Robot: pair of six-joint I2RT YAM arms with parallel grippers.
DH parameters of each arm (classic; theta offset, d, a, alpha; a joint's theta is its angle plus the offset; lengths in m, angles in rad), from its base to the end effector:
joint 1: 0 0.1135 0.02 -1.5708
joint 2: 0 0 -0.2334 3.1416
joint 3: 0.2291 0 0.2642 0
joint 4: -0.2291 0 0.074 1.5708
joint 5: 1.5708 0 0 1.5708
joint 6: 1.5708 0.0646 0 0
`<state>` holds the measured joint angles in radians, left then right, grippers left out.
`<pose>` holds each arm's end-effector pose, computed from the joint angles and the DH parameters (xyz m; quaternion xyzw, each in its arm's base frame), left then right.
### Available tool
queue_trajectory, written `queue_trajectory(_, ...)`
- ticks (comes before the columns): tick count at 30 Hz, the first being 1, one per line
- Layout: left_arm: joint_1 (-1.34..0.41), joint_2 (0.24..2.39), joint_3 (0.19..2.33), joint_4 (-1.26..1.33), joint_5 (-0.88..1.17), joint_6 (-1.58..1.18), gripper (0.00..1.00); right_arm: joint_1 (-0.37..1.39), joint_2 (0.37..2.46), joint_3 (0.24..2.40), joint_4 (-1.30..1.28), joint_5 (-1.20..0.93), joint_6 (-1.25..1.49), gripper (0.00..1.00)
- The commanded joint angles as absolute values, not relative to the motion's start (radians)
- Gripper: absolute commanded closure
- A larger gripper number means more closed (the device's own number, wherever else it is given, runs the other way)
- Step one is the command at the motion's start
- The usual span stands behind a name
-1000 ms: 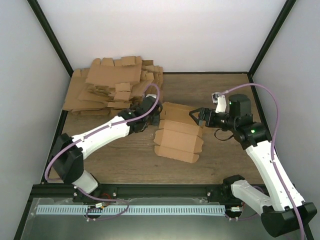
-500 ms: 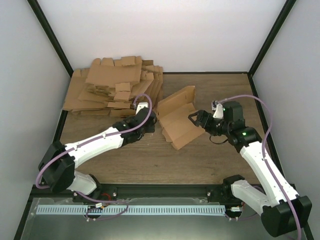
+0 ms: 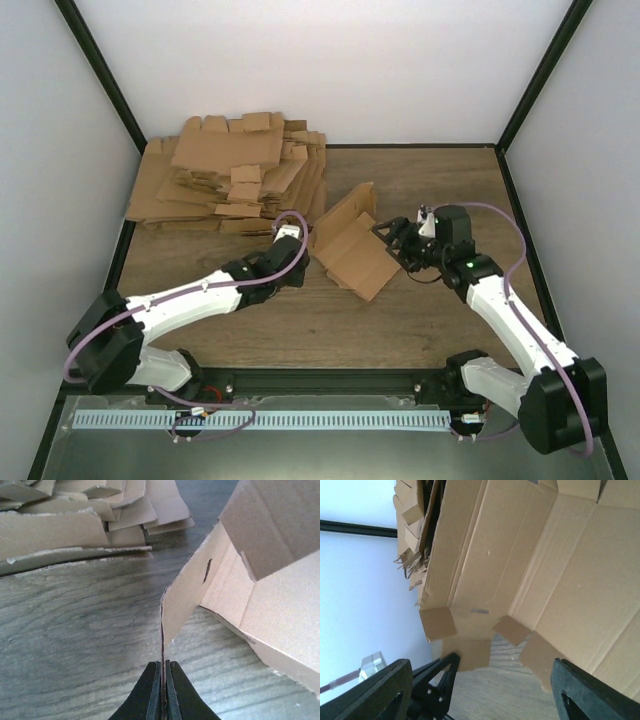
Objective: Fold the paper box
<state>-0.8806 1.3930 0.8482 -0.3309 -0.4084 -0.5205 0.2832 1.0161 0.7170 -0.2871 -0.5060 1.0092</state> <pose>0.2205 -0.2267 0.1588 0.0969 0.9182 -0.0692 0.3779 0.2499 0.1053 0.2212 0.1924 0.8396 0.4517 0.2325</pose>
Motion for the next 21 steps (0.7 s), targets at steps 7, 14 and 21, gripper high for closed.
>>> queue_trajectory(7, -0.886, 1.227, 0.714, -0.287, -0.286, -0.415, 0.96, 0.29, 1.229, 0.8, -0.079, -0.628, 1.04, 0.38)
queue_trajectory(14, -0.887, 1.149, 0.664, -0.285, -0.209, -0.377, 0.96, 0.289, 1.316, 0.867, -0.06, -0.637, 1.037, 0.19)
queue_trajectory(21, -0.887, 1.146, 0.659, -0.305, -0.175, -0.359, 0.96, 0.303, 1.421, 0.933, -0.032, -0.653, 1.053, 0.14)
